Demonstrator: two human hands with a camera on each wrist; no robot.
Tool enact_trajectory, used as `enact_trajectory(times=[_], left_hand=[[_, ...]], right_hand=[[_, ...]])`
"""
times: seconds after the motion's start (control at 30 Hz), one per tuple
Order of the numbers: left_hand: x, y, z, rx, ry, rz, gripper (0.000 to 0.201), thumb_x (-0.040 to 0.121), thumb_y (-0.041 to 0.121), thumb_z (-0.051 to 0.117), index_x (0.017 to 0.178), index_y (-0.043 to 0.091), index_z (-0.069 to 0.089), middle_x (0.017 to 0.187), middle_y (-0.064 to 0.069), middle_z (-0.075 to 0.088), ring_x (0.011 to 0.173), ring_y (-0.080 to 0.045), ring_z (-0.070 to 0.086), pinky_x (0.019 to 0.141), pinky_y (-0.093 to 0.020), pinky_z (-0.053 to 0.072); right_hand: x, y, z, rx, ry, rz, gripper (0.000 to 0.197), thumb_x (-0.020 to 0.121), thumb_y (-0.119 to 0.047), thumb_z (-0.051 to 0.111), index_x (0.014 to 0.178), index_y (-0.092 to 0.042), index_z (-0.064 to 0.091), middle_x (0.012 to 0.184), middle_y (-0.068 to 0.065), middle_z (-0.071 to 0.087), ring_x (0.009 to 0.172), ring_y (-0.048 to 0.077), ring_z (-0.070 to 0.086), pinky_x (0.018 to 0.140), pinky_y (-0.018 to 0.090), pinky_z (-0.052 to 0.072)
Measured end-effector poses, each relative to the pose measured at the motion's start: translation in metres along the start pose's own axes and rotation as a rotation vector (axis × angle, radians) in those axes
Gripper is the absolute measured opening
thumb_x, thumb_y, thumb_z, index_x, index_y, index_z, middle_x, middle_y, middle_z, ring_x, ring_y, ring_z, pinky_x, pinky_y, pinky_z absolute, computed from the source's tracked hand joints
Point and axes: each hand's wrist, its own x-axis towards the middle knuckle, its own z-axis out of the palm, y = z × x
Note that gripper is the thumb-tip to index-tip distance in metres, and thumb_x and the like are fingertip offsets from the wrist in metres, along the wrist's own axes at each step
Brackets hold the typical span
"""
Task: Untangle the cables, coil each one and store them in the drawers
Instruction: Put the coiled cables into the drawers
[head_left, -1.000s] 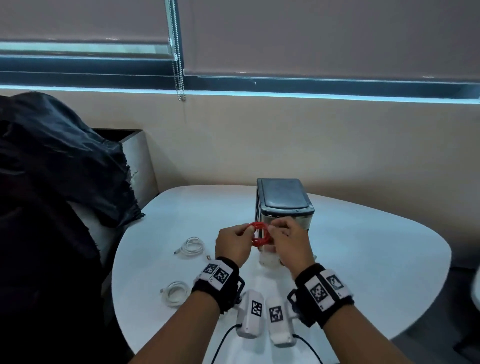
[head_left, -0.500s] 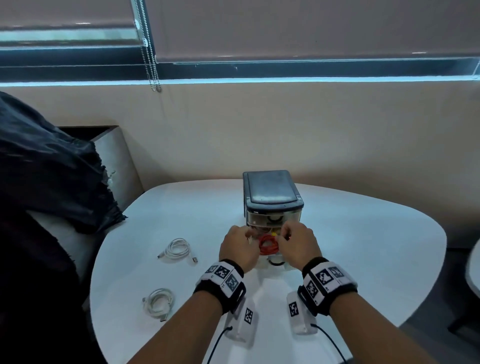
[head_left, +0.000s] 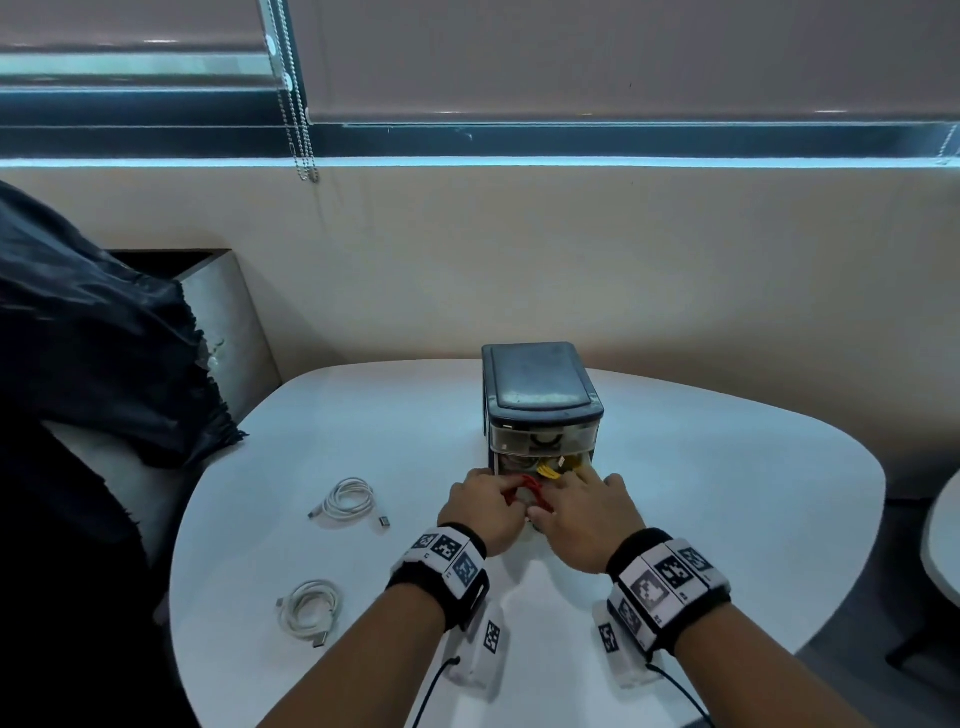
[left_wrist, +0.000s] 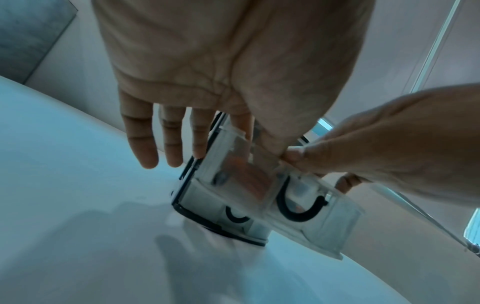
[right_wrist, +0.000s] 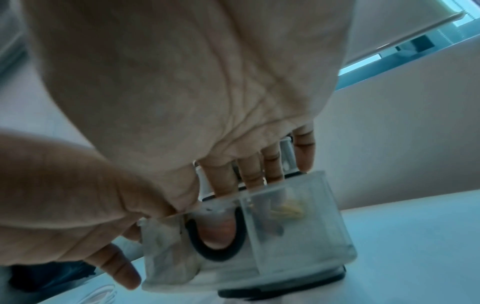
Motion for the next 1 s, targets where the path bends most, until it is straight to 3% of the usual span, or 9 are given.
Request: enact_trajectory(times=[0.17,0.33,0.47,0.53,0.63,0.77,0.9,0.93,1.0], left_hand=[[0.002,-0.002,0.001,-0.016,-0.034,0.0,0.042,0.082,0.054,0.038,0.119,0.053,0.057,0.126,0.001,0.055,0.112,-0.029,0.055,0.096,-0.042,0.049],[0.002,-0.003,0.001,-0.045,-0.072,0.005,0.047,0.077,0.053,0.036,0.121,0.056,0.053,0.127,0.001,0.054,0.115,-0.028,0.054,0.098,-0.044,0.048],[0.004,0.0,0.0,-0.061,-0.091,-0.022,0.039,0.076,0.049,0.032,0.106,0.05,0.057,0.114,0.0,0.059,0.102,-0.028,0.059,0.088,-0.045,0.053],[0.006,0.002,0.0,-0.068,-0.097,-0.05,0.032,0.079,0.046,0.033,0.1,0.046,0.057,0.105,0.0,0.059,0.095,-0.028,0.059,0.083,-0.044,0.054],[0.005,-0.001,0.002,-0.062,-0.091,-0.016,0.035,0.081,0.047,0.033,0.106,0.05,0.057,0.105,0.0,0.059,0.093,-0.028,0.06,0.083,-0.043,0.054],[0.004,-0.004,0.003,-0.047,-0.111,0.032,0.037,0.078,0.047,0.031,0.105,0.054,0.055,0.107,0.001,0.059,0.097,-0.027,0.06,0.086,-0.044,0.053],[0.001,-0.007,-0.002,-0.094,-0.098,0.095,0.036,0.081,0.047,0.036,0.108,0.05,0.06,0.118,0.001,0.058,0.109,-0.022,0.057,0.095,-0.043,0.05],[-0.001,-0.005,-0.006,-0.121,-0.046,0.106,0.033,0.086,0.046,0.041,0.112,0.046,0.062,0.122,0.001,0.057,0.112,-0.019,0.056,0.098,-0.041,0.048],[-0.003,-0.002,-0.013,-0.194,0.204,0.102,0.027,0.094,0.034,0.052,0.118,0.034,0.063,0.126,0.003,0.054,0.114,-0.017,0.055,0.098,-0.038,0.048]], right_hand=[[-0.014,0.006,0.019,0.098,-0.002,-0.026,0.048,0.099,-0.055,0.031,0.136,-0.028,0.046,0.141,-0.008,0.046,0.131,0.019,0.039,0.114,0.047,0.02],[-0.008,0.01,0.018,0.249,0.325,0.01,0.05,0.088,-0.061,0.05,0.124,-0.026,0.054,0.128,-0.008,0.052,0.121,0.018,0.047,0.1,0.034,0.037],[0.005,0.006,0.011,0.299,0.292,0.033,0.072,0.08,-0.079,0.025,0.118,-0.025,0.054,0.117,-0.008,0.055,0.112,0.016,0.051,0.095,0.033,0.04],[0.008,0.005,0.012,0.247,0.311,0.007,0.074,0.08,-0.078,0.017,0.113,-0.025,0.056,0.112,-0.008,0.057,0.107,0.016,0.053,0.092,0.032,0.041],[0.01,-0.001,0.015,0.181,0.349,-0.03,0.067,0.086,-0.072,0.016,0.105,-0.025,0.059,0.106,-0.006,0.059,0.099,0.017,0.054,0.086,0.03,0.041],[0.011,-0.002,0.019,0.242,0.262,-0.053,0.078,0.085,-0.072,0.005,0.107,-0.024,0.063,0.11,-0.006,0.064,0.102,0.015,0.057,0.088,0.028,0.04],[0.011,0.007,0.021,0.368,0.27,-0.079,0.057,0.094,-0.065,0.023,0.105,-0.027,0.065,0.105,-0.008,0.065,0.097,0.014,0.061,0.076,0.025,0.042],[0.009,0.01,0.022,0.419,0.328,-0.085,0.047,0.096,-0.06,0.032,0.106,-0.027,0.065,0.104,-0.008,0.064,0.096,0.014,0.061,0.076,0.026,0.045],[0.0,0.016,0.022,0.475,0.514,-0.078,0.028,0.094,-0.047,0.054,0.104,-0.024,0.067,0.101,-0.007,0.066,0.092,0.014,0.06,0.075,0.027,0.049]])
